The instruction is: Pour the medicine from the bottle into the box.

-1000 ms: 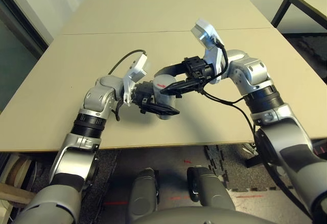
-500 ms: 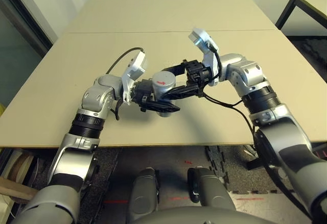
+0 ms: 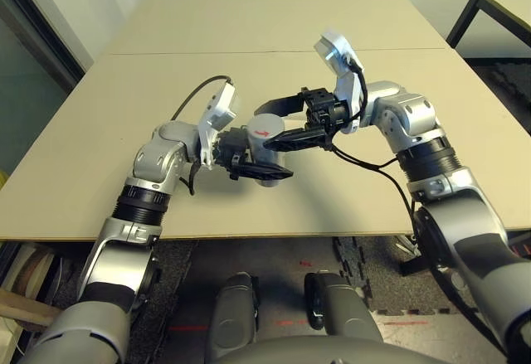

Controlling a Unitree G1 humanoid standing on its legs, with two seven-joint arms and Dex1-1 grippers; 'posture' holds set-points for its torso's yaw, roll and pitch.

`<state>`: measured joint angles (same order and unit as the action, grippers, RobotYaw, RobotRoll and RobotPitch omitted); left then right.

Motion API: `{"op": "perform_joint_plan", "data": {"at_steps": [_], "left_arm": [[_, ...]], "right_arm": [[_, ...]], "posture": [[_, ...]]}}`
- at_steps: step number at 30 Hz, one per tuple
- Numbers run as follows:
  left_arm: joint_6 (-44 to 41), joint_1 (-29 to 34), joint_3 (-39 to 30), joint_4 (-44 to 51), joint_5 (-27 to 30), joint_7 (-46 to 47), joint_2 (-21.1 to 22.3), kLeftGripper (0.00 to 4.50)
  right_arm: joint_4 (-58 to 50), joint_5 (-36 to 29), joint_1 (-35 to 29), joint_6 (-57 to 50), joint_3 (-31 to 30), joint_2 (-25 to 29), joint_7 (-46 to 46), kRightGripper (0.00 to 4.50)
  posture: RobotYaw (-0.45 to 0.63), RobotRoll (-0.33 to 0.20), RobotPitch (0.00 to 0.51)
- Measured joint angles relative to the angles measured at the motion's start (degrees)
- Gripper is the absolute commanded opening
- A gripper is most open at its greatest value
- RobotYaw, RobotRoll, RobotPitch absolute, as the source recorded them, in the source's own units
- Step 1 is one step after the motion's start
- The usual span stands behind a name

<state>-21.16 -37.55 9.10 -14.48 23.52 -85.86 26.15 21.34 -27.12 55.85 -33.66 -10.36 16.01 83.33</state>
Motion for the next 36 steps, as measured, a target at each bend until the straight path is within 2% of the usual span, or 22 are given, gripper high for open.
{"op": "perform_joint_plan", "data": {"at_steps": [24,36], "left_arm": [[-1.0,0.2,0.5,0.0,0.1,1.5,0.2,2.62],[-1.0,0.6,0.0,2.5,1.2,1.0,1.9,2.62]], "right_arm": [[4.4,0.4,-0.1,4.9,0.0,0.1,-2.6,4.50],[7.7,2.2,-2.1,6.0,3.5,8.2,-3.8,4.50]], "posture": [[-0.04,0.000,0.066],[-0.05,0.000,0.065]]}}
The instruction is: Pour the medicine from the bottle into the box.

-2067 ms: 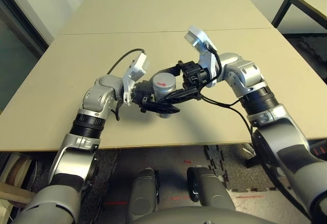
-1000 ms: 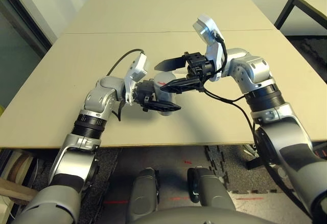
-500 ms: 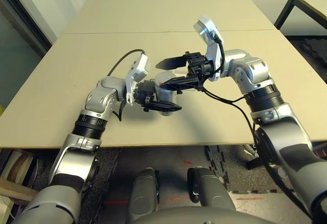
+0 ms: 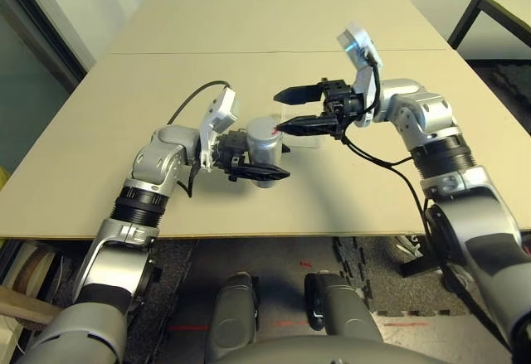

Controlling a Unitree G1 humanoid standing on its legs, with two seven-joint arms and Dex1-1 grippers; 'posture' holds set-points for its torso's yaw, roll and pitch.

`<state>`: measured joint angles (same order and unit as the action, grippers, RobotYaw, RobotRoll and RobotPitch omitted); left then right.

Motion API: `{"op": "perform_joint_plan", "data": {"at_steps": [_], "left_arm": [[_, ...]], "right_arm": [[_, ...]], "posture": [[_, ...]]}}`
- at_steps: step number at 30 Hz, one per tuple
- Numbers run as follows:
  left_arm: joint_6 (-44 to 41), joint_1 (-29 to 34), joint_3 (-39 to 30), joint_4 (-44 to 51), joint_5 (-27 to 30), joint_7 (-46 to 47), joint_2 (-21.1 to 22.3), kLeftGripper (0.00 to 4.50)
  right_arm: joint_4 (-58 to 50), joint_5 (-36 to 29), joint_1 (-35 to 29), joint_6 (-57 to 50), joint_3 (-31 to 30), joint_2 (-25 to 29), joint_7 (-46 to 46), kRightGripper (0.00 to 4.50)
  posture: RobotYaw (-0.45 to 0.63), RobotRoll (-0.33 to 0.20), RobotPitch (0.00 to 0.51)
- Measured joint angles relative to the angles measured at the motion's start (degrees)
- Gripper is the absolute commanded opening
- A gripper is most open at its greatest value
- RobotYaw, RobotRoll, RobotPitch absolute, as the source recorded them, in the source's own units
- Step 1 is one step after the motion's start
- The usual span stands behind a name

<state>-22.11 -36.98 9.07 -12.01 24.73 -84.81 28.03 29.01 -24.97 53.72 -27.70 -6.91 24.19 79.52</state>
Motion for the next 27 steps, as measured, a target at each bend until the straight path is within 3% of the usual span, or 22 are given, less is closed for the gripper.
{"op": "perform_joint_plan", "data": {"at_steps": [10,18,27], "left_arm": [[1.0,0.2,-0.1,-0.7,0.0,0.0,0.4,2.62],[2.3,-0.7,-0.1,-3.0,0.0,0.0,0.2,2.62],[2.6,-0.9,-0.1,-4.3,0.0,0.1,0.1,2.62]], "right_arm": [[-7.3,-1.3,-2.9,-4.2,3.1,3.1,-1.8,4.50],[-18.9,-3.4,-5.7,-8.2,1.0,-1.6,-5.4,4.50],[-20.0,-3.3,-5.7,-8.1,-1.4,-4.8,-7.7,4.50]], "posture": [[-0.06,0.000,0.065],[-0.06,0.000,0.063],[-0.05,0.000,0.062]]}}
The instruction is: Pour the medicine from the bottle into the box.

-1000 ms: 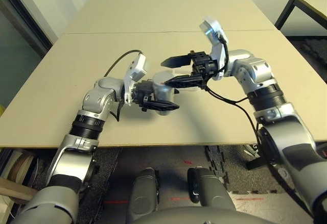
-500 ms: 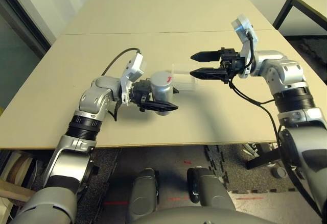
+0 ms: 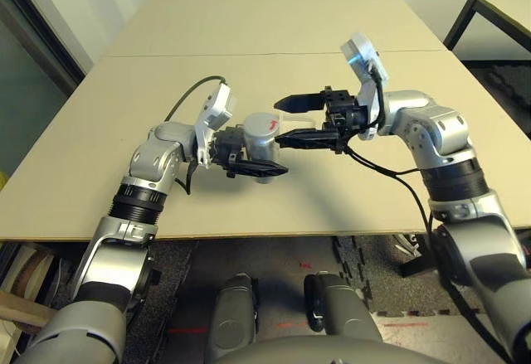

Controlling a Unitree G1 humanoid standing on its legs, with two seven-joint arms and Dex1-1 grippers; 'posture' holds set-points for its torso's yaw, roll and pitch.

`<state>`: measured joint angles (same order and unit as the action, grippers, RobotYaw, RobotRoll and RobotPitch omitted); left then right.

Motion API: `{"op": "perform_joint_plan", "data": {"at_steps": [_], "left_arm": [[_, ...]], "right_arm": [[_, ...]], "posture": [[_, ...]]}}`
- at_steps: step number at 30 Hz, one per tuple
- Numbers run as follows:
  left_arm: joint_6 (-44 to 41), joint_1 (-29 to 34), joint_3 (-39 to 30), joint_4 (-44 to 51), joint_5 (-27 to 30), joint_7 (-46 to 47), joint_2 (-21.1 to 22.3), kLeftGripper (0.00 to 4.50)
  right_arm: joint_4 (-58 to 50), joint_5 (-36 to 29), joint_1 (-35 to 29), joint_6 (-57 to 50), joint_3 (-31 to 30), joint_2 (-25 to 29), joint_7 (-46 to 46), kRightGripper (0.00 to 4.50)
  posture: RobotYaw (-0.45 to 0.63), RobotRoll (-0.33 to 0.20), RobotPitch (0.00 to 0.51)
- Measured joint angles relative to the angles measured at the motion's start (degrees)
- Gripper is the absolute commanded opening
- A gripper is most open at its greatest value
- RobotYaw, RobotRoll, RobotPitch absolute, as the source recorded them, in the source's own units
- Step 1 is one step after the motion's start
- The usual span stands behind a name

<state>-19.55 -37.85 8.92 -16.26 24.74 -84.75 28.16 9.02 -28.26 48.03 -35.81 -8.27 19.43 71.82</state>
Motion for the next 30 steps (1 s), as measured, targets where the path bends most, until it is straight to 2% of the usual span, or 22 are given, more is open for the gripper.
{"op": "perform_joint_plan", "data": {"at_steps": [20,30], "left_arm": [[0.4,-0.7,0.0,-0.2,0.0,0.0,-0.7,2.62],[0.3,-0.4,0.0,0.1,0.0,0.3,-0.7,2.62]], "right_arm": [[1.7,1.7,3.1,3.2,-4.6,-7.2,-0.8,4.50],[6.9,3.7,4.5,5.3,-4.4,-7.3,-2.9,4.50]], "posture": [[-0.05,0.000,0.059],[-0.05,0.000,0.054]]}}
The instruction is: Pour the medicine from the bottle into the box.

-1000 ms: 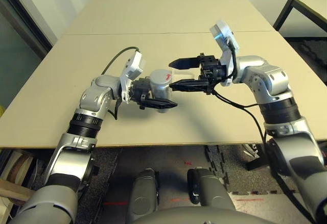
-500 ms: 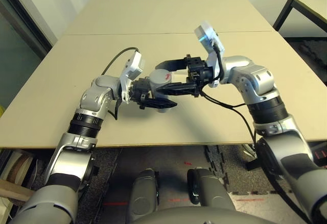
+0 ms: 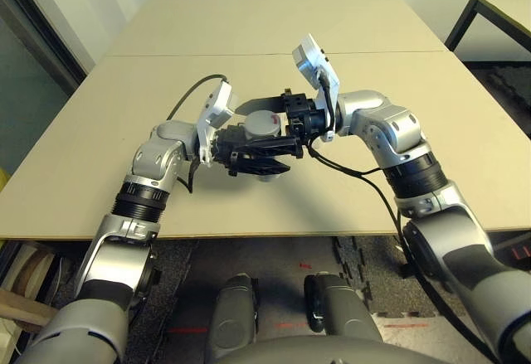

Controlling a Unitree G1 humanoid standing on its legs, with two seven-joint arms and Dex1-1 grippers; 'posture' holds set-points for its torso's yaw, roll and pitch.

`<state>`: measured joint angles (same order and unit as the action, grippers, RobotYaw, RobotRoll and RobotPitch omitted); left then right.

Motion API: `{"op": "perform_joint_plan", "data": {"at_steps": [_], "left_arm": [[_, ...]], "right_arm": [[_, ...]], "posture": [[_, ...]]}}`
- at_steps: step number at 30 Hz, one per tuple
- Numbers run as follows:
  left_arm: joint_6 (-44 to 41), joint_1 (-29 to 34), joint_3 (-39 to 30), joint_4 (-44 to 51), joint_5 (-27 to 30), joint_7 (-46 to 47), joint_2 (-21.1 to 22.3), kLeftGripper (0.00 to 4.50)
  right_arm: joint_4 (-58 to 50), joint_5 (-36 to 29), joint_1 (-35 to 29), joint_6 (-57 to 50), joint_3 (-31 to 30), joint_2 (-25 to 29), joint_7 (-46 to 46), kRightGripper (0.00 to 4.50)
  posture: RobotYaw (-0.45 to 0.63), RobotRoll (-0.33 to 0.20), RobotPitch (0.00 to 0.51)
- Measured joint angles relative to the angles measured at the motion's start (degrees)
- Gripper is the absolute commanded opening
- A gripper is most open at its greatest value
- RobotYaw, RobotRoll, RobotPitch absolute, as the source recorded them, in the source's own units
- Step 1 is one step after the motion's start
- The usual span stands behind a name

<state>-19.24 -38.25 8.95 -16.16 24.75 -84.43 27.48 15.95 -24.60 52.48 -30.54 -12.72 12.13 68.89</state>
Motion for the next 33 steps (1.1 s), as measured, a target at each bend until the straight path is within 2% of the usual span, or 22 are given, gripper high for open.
{"op": "perform_joint_plan", "data": {"at_steps": [12,17,22,33], "left_arm": [[-0.4,0.1,-0.1,-0.2,0.0,2.0,0.0,2.62],[-0.5,0.1,-1.2,-0.5,0.0,2.1,0.3,2.62],[-0.4,0.5,-1.1,-0.4,0.0,0.7,0.3,2.62],[-0.2,0.5,-1.1,-0.5,0.0,0.1,0.4,2.62]], "right_arm": [[-0.1,-1.3,0.0,0.6,1.0,3.9,0.3,4.50],[-1.4,-3.4,-1.6,0.3,2.8,7.2,0.7,4.50],[-1.1,-3.4,-2.3,-0.3,7.1,11.1,-1.4,4.50],[-1.6,-3.4,-5.2,-1.5,8.7,14.4,-1.5,4.50]], "posture": [[-0.06,0.000,0.052],[-0.06,0.000,0.055],[-0.06,0.000,0.055],[-0.07,0.000,0.059]]}}
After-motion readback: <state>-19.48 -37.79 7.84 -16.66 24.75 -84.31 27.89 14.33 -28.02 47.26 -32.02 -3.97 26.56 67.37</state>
